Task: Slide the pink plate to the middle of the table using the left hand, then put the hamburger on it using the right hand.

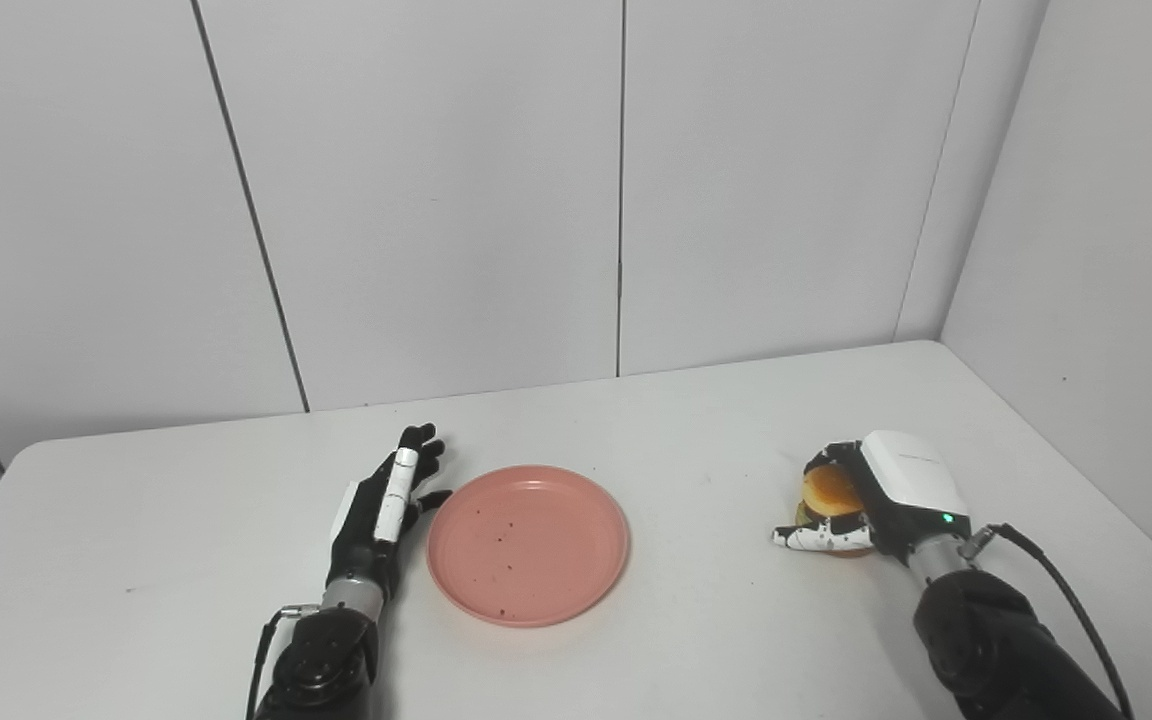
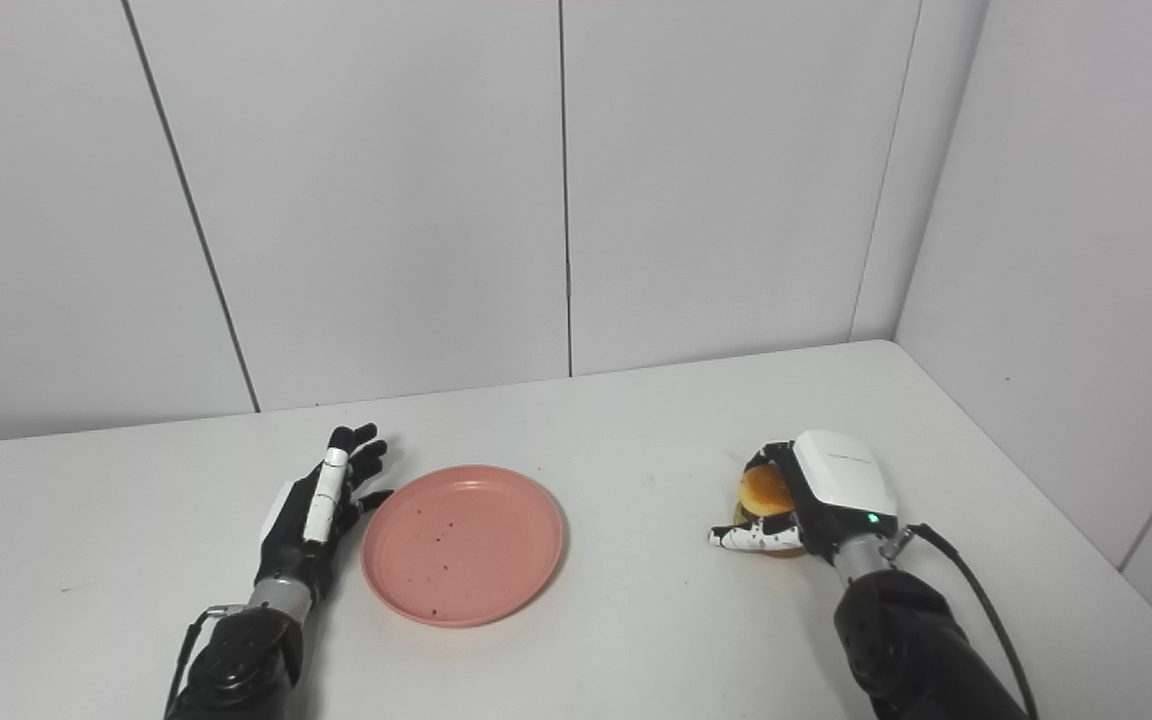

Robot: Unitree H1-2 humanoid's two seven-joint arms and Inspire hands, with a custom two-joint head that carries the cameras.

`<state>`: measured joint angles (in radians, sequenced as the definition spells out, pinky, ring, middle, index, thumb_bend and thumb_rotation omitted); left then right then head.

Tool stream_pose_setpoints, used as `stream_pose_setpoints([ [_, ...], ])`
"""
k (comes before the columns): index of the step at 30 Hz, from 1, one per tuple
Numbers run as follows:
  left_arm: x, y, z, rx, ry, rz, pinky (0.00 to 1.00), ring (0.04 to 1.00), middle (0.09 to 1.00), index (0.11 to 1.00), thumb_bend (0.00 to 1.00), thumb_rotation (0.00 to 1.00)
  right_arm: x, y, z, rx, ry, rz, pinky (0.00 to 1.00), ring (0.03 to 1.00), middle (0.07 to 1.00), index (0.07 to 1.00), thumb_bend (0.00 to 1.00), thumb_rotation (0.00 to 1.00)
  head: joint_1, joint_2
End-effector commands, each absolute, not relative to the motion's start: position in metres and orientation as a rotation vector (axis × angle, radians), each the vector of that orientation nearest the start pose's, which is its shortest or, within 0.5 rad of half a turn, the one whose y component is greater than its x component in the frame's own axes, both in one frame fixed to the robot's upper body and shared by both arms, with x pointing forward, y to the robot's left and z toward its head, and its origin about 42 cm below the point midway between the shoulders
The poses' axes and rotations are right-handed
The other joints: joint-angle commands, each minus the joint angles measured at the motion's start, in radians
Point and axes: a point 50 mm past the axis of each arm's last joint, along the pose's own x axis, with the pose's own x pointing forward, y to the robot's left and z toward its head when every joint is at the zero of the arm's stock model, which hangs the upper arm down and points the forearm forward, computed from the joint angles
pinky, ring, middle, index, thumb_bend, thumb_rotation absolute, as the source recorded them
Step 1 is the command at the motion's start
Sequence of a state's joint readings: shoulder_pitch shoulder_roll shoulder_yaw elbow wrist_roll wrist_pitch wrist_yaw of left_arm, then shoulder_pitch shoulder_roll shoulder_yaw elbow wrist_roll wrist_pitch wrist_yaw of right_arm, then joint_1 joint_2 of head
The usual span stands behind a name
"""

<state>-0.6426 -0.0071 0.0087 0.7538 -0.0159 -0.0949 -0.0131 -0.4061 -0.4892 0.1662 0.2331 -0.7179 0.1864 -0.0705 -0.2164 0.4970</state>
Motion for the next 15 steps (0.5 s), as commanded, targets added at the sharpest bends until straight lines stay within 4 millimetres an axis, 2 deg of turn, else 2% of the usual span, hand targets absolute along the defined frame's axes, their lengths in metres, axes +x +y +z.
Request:
stream_pose_setpoints([
  [1, 0.474, 0.151, 0.135, 0.041, 0.045, -0.164, 0.97, 0.919, 0.879, 0.838, 0.83, 0.96, 0.419, -0.331, 0.229, -1.245, -0.156, -0.175, 0.36, 0.446, 0.529, 0.548, 0.69, 0.4, 0.0, 0.001],
  [6, 0.474, 0.145, 0.135, 0.039, 0.05, -0.164, 0.97, 0.918, 0.875, 0.828, 0.82, 0.95, 0.419, -0.307, 0.257, -1.237, -0.265, -0.161, 0.29, 0.379, 0.486, 0.544, 0.69, 0.37, 0.025, -0.002],
  [11, 0.474, 0.139, 0.135, 0.032, 0.048, -0.166, 0.96, 0.914, 0.87, 0.822, 0.81, 0.95, 0.42, -0.282, 0.28, -1.197, -0.351, -0.126, 0.31, 0.396, 0.496, 0.527, 0.68, 0.35, 0.057, -0.006],
  [15, 0.474, 0.135, 0.136, 0.033, 0.048, -0.17, 0.95, 0.915, 0.875, 0.831, 0.82, 0.94, 0.427, -0.27, 0.287, -1.173, -0.395, -0.1, 0.32, 0.393, 0.493, 0.522, 0.68, 0.37, 0.087, -0.011],
])
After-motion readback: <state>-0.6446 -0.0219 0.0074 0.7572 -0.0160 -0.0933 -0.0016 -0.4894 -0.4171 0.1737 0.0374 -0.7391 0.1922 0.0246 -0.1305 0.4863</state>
